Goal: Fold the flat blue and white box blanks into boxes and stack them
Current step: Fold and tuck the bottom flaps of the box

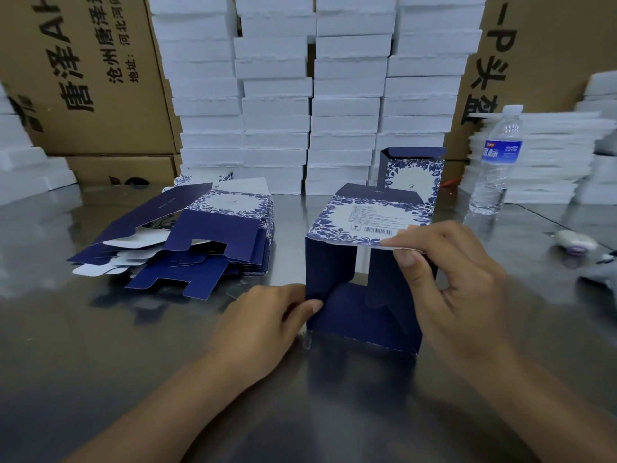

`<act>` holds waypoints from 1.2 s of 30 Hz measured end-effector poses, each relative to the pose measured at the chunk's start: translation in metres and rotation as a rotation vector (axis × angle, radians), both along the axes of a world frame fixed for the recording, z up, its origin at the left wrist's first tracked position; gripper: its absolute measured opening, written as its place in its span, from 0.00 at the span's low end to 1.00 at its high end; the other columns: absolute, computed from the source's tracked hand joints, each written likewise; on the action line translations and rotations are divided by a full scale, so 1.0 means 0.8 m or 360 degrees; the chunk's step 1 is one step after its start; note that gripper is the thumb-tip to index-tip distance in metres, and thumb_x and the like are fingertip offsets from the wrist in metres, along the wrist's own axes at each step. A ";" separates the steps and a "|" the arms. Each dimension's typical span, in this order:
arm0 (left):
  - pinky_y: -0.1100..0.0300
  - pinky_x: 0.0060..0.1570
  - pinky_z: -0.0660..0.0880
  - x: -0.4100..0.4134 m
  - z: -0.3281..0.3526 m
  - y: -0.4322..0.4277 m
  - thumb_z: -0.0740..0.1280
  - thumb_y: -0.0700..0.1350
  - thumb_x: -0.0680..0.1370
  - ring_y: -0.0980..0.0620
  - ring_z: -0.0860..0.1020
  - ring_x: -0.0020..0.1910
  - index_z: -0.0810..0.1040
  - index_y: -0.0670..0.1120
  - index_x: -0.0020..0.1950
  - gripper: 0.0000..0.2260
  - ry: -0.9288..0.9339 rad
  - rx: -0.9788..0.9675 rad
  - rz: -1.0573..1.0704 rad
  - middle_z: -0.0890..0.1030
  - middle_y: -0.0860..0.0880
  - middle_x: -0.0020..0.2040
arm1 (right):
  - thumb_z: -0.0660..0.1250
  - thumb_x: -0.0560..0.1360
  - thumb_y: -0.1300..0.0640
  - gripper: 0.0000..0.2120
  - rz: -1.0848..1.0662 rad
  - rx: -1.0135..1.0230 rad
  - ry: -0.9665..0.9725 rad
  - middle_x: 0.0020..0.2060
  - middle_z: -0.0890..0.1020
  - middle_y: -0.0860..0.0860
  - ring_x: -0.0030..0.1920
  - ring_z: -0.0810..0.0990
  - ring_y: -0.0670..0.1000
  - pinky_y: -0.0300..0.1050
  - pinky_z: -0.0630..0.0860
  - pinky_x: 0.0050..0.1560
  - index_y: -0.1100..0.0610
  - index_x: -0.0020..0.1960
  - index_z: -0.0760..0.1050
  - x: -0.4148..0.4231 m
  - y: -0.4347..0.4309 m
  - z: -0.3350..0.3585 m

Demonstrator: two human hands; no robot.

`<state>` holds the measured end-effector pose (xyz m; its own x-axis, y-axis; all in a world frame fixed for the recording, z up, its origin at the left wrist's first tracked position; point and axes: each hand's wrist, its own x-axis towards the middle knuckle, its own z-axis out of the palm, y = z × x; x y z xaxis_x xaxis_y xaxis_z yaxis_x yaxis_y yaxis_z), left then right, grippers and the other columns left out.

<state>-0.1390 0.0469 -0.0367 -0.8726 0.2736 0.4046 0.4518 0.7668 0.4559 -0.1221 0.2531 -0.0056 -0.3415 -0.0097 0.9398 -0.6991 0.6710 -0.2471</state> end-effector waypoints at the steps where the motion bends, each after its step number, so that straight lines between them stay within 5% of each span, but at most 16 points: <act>1: 0.51 0.39 0.73 0.000 0.000 0.000 0.58 0.56 0.79 0.53 0.75 0.35 0.74 0.53 0.39 0.12 0.0010 -0.0008 -0.0002 0.73 0.54 0.30 | 0.56 0.80 0.47 0.19 -0.0001 0.0002 0.0004 0.40 0.77 0.47 0.44 0.74 0.47 0.30 0.67 0.47 0.57 0.47 0.82 0.000 0.000 0.000; 8: 0.56 0.33 0.65 0.000 0.004 0.001 0.60 0.56 0.78 0.55 0.68 0.29 0.66 0.55 0.30 0.17 -0.0042 -0.0010 -0.0004 0.68 0.53 0.26 | 0.57 0.80 0.48 0.19 0.0022 -0.0009 0.0001 0.40 0.77 0.48 0.44 0.74 0.48 0.31 0.68 0.46 0.58 0.47 0.81 -0.001 0.000 0.000; 24: 0.52 0.41 0.72 0.000 0.002 0.001 0.60 0.58 0.77 0.52 0.75 0.37 0.71 0.49 0.37 0.15 -0.0117 -0.0136 0.0007 0.79 0.50 0.34 | 0.56 0.80 0.48 0.19 0.0025 -0.0060 -0.0006 0.39 0.74 0.46 0.42 0.72 0.47 0.29 0.66 0.46 0.58 0.45 0.80 0.001 -0.001 0.001; 30: 0.62 0.32 0.63 0.005 0.006 0.004 0.59 0.63 0.76 0.58 0.72 0.36 0.66 0.55 0.36 0.15 -0.0088 -0.0321 0.0040 0.75 0.54 0.33 | 0.56 0.79 0.51 0.16 0.0018 -0.0206 -0.0045 0.35 0.72 0.48 0.38 0.69 0.45 0.27 0.64 0.42 0.58 0.40 0.77 -0.001 0.000 0.001; 36: 0.58 0.37 0.68 0.002 0.005 0.005 0.63 0.57 0.77 0.56 0.73 0.35 0.67 0.53 0.34 0.15 -0.0135 -0.0191 -0.0015 0.77 0.53 0.34 | 0.51 0.81 0.44 0.19 0.0170 -0.0109 -0.0101 0.43 0.77 0.48 0.47 0.75 0.46 0.34 0.69 0.49 0.52 0.49 0.77 -0.002 0.003 -0.005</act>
